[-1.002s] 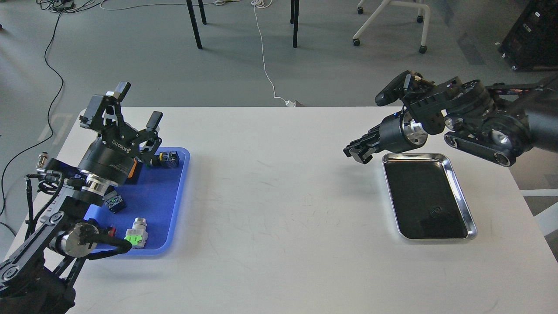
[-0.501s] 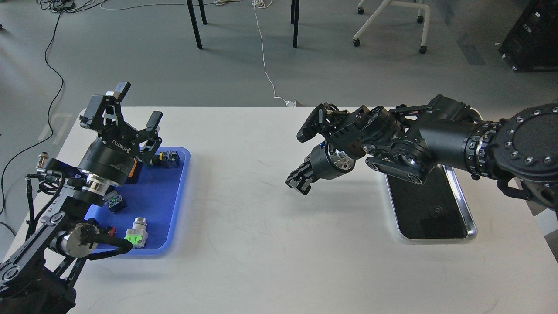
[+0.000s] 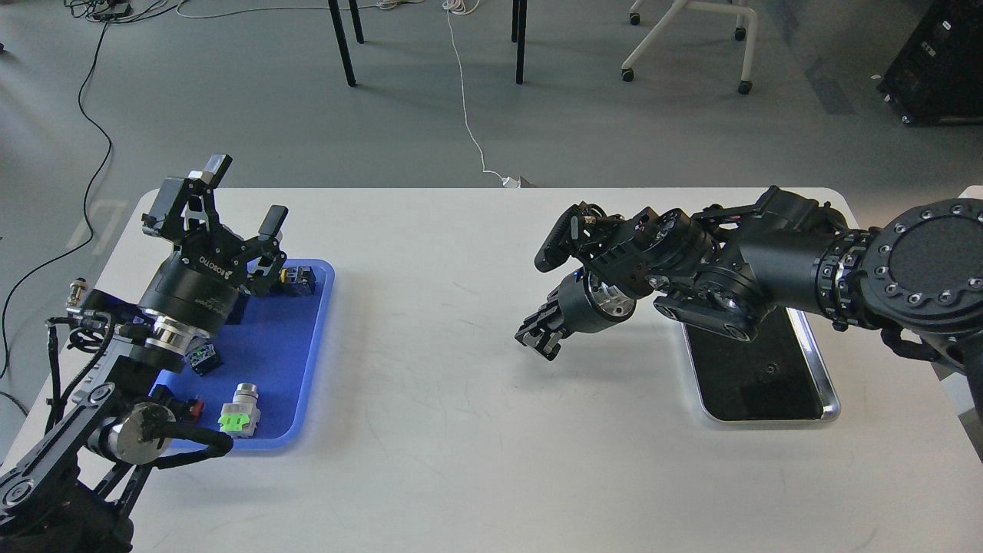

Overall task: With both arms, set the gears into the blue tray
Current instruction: 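Carry the small black part with the right gripper toward the table center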

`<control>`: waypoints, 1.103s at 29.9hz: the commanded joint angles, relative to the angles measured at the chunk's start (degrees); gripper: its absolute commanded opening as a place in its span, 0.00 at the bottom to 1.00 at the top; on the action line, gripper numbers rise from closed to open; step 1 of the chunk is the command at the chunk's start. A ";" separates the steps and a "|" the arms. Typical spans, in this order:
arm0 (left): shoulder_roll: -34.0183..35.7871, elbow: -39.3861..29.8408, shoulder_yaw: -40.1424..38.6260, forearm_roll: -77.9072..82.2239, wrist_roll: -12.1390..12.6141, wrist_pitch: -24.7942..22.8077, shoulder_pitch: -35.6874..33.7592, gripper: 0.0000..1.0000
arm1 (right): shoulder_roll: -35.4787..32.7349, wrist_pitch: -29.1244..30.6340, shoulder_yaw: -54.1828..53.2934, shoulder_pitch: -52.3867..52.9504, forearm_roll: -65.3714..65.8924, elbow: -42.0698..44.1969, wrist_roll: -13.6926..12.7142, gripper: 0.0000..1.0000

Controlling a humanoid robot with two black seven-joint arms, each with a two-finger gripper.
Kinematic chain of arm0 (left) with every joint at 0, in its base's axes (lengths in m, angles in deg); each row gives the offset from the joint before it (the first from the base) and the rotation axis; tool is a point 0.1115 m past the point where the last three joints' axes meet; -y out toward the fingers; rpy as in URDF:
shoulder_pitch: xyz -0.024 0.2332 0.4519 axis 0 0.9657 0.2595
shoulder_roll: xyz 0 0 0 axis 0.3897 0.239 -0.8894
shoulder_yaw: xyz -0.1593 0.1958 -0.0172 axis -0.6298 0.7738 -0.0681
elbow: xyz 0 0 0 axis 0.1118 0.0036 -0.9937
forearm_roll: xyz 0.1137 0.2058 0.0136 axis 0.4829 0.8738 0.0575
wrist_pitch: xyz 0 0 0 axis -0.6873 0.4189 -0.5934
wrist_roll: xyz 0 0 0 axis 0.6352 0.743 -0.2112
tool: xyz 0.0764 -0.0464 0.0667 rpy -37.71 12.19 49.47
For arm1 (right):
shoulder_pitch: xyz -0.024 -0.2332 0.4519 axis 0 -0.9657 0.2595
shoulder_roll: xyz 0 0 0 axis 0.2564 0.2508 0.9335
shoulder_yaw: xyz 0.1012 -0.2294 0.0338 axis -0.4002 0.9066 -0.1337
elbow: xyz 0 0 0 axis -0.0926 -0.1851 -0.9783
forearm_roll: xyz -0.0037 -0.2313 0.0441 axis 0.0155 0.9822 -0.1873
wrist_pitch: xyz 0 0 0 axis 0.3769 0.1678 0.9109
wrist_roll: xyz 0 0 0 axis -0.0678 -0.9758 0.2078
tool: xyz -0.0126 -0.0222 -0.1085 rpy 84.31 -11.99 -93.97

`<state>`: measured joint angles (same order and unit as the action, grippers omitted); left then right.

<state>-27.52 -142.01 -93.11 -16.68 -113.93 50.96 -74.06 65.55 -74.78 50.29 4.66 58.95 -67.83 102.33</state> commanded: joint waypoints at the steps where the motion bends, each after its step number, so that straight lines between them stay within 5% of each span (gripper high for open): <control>1: 0.26 -0.57 0.00 0.00 0.00 0.05 0.05 0.98 | -0.01 -0.03 0.14 0.00 -0.37 -1.75 0.00 0.18; 18: 0.09 -0.57 0.08 0.00 0.00 -0.04 0.05 0.98 | -0.01 -2.67 2.87 -0.53 -0.37 -3.08 0.00 0.24; 26: 0.09 -0.57 0.08 0.00 0.00 -0.04 0.05 0.99 | -0.01 -3.29 2.87 -0.53 -0.46 -3.16 0.00 0.59; 33: 0.26 -0.57 0.08 0.00 0.00 -0.04 -0.04 0.98 | -0.01 -3.46 1.03 0.35 -2.82 -5.71 0.00 0.79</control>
<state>-27.36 -142.59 -93.02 -16.68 -113.93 50.91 -74.01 65.53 -78.11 52.51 4.27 57.99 -72.20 102.33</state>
